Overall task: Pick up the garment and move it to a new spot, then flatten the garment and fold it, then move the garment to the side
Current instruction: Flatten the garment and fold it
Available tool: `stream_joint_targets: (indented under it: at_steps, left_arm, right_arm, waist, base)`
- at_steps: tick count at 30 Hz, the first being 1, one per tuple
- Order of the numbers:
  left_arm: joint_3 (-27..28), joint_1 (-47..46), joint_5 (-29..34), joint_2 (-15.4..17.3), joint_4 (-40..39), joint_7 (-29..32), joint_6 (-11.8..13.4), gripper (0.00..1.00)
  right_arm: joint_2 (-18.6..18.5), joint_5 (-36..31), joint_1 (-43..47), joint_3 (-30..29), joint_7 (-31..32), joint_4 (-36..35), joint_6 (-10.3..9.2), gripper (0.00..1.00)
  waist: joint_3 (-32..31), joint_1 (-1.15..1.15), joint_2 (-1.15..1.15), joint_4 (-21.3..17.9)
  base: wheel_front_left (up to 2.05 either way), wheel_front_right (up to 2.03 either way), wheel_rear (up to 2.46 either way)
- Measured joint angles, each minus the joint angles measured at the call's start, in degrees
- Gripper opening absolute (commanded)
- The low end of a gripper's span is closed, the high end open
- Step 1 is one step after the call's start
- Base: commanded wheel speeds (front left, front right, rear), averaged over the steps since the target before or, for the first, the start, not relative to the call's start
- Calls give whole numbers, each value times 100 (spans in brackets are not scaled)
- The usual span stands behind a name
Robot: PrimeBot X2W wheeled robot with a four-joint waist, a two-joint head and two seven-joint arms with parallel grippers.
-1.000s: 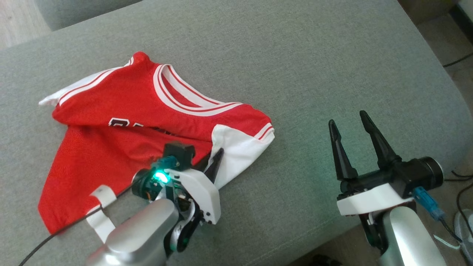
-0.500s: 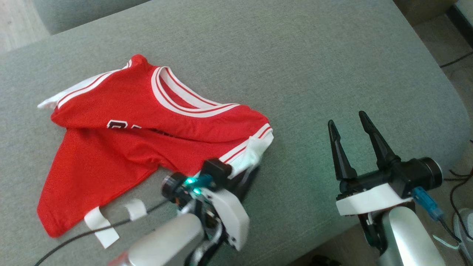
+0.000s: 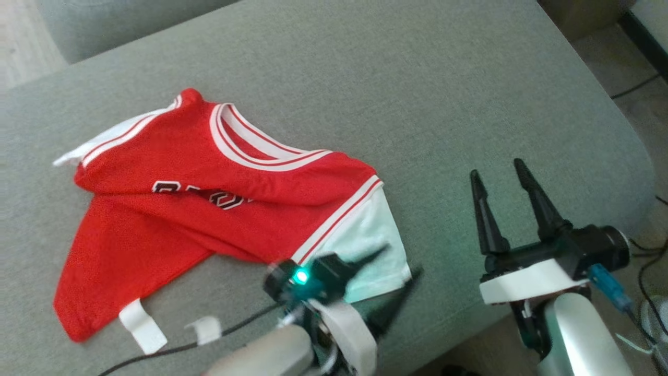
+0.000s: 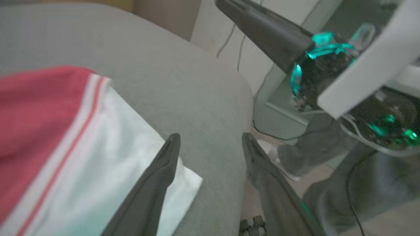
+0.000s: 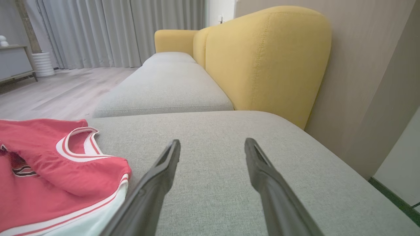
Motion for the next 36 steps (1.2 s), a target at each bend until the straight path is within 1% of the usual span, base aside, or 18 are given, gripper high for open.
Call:
stream_joint_targets:
  at_steps: [4, 7, 11, 13, 15, 17, 21, 22, 23, 26, 30, 34, 35, 36]
  left_arm:
    - [422, 30, 134, 123, -42, -644, 439, 100]
    - [755, 243, 259, 350, -126, -1115, 882, 100]
    - [1234, 794, 322, 692, -305, -1423, 1393, 100]
    - [1543, 1082, 409, 779, -423, -1494, 1621, 100]
    - [1959, 1397, 450, 787, -616, -1499, 1758, 100]
    - [2341, 1716, 732, 788, -839, -1501, 1811, 100]
    - [3029, 2389, 1230, 704, -1000, -1510, 1811, 100]
    - [3287, 2679, 1553, 661, -996, -1515, 1784, 100]
    - [3395, 2789, 1716, 641, -980, -1515, 1751, 100]
    - [3877, 3063, 2003, 447, -916, -1516, 1610, 100]
    - [4514, 3349, 2345, 254, -824, -1516, 1272, 100]
    - [5035, 3631, 2608, 82, -582, -1516, 895, 100]
    - [5228, 3743, 2747, -13, -486, -1516, 692, 100]
    - [5308, 3776, 2811, -70, -446, -1516, 611, 100]
  right_arm:
    - [1, -36, 25, -151, 0, -11, 0, 100]
    - [-13, -82, 148, -268, 0, -41, 0, 100]
    - [-132, -120, 357, -363, 0, -45, 0, 100]
    - [-166, -147, 401, -410, 0, -43, 0, 100]
    - [-189, -191, 416, -425, 0, -46, 0, 100]
    - [-212, -204, 449, -443, 0, -64, 0, 100]
    - [-288, -222, 544, -422, 0, -27, 0, 100]
    - [-301, -244, 604, -412, 0, 14, 0, 100]
    - [-300, -244, 622, -401, 1, 59, 0, 100]
    - [-294, -244, 706, -378, 0, 147, 0, 100]
    - [-250, -244, 881, -343, 1, 327, 0, 100]
    - [-124, -243, 1040, -269, 1, 531, 0, 100]
    - [-113, -243, 1060, -245, 1, 639, 0, 100]
    - [-109, -235, 1060, -241, 1, 676, 0, 100]
  waist:
    - [-139, 0, 0, 119]
    - [-265, 0, 0, 267]
    - [-448, 0, 0, 532]
    - [-534, -1, 0, 685]
    - [-618, -1, 0, 840]
    - [-696, -1, 0, 1007]
    - [-843, -1, 0, 1339]
    - [-914, -1, 0, 1499]
    - [-951, -1, 0, 1575]
    - [-1060, -1, 0, 1788]
    - [-1196, -1, 0, 2015]
    - [-1303, -1, 0, 2143]
    - [-1333, -1, 0, 2164]
    - [-1344, -1, 0, 2168]
  base:
    - [0, 0, 0]
    - [0, 0, 0]
    - [0, 0, 0]
    - [0, 0, 0]
    - [0, 0, 0]
    - [0, 0, 0]
    - [0, 0, 0]
    - [0, 0, 0]
    - [0, 0, 0]
    - [0, 0, 0]
    - [0, 0, 0]
    - [0, 0, 0]
    - [0, 0, 0]
    - [0, 0, 0]
